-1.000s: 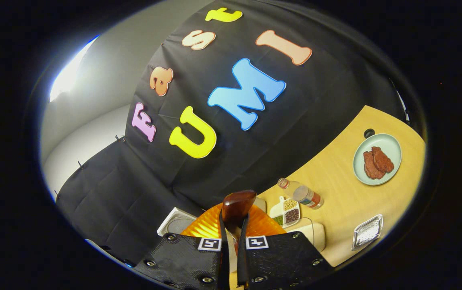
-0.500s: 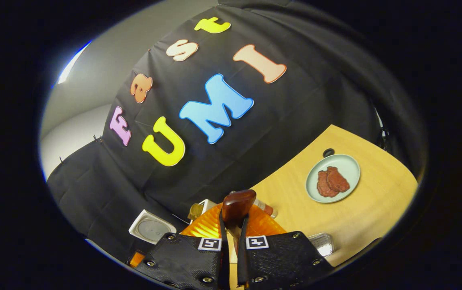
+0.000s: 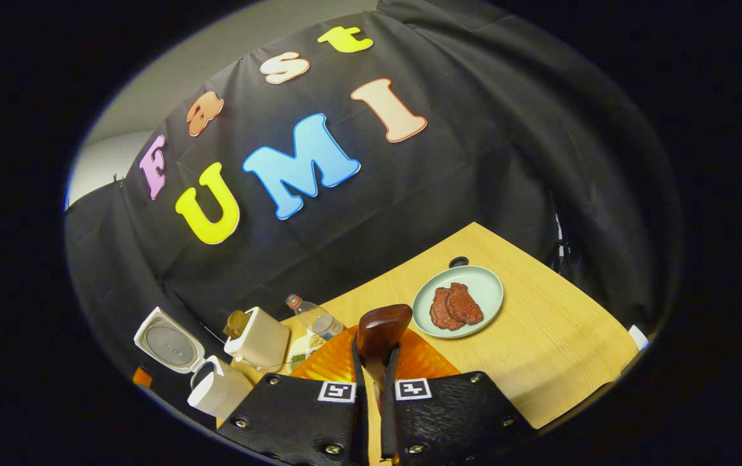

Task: Close the left gripper, press the button to open the rice cooker; take a wooden spoon from the chopstick holder with the right hand, scoop a spoonful of rice and pour it into the rice cooker, then put the wooden spoon back into the chopstick holder.

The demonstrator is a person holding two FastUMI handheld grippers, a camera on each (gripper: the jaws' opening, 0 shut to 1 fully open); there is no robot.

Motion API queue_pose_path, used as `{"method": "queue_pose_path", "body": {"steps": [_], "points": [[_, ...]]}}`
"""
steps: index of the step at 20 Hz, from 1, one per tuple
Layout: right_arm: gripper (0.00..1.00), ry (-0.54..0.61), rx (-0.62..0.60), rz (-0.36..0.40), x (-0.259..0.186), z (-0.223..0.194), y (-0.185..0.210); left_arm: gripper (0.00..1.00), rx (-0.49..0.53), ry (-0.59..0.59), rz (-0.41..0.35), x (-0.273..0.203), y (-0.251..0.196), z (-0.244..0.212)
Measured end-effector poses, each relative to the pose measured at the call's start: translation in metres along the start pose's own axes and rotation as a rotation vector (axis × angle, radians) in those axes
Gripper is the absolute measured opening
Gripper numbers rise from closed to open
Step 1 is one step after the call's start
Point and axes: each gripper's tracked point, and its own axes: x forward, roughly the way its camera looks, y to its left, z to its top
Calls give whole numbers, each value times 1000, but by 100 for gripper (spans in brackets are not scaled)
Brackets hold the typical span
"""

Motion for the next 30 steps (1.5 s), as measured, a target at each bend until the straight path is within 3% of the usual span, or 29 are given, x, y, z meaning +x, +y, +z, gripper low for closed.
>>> {"method": "queue_pose_path", "body": {"steps": [9,18,21,22,25,30], "points": [[7,85,-95,-83,33,-56,-12,97,5,26,44,-1,17,0],[7,53,-99,-110,42,-73,-20,97,10,25,44,-6,13,4],[23,52,-155,-102,28,-67,-24,97,7,13,21,-1,5,9],[34,31,-178,-116,20,-58,-28,96,5,11,10,3,0,10],[98,-48,-248,-193,-3,-34,-41,96,3,4,-17,9,-7,9],[97,-197,-354,-162,-58,23,0,96,-3,-14,-42,17,-17,16]]}}
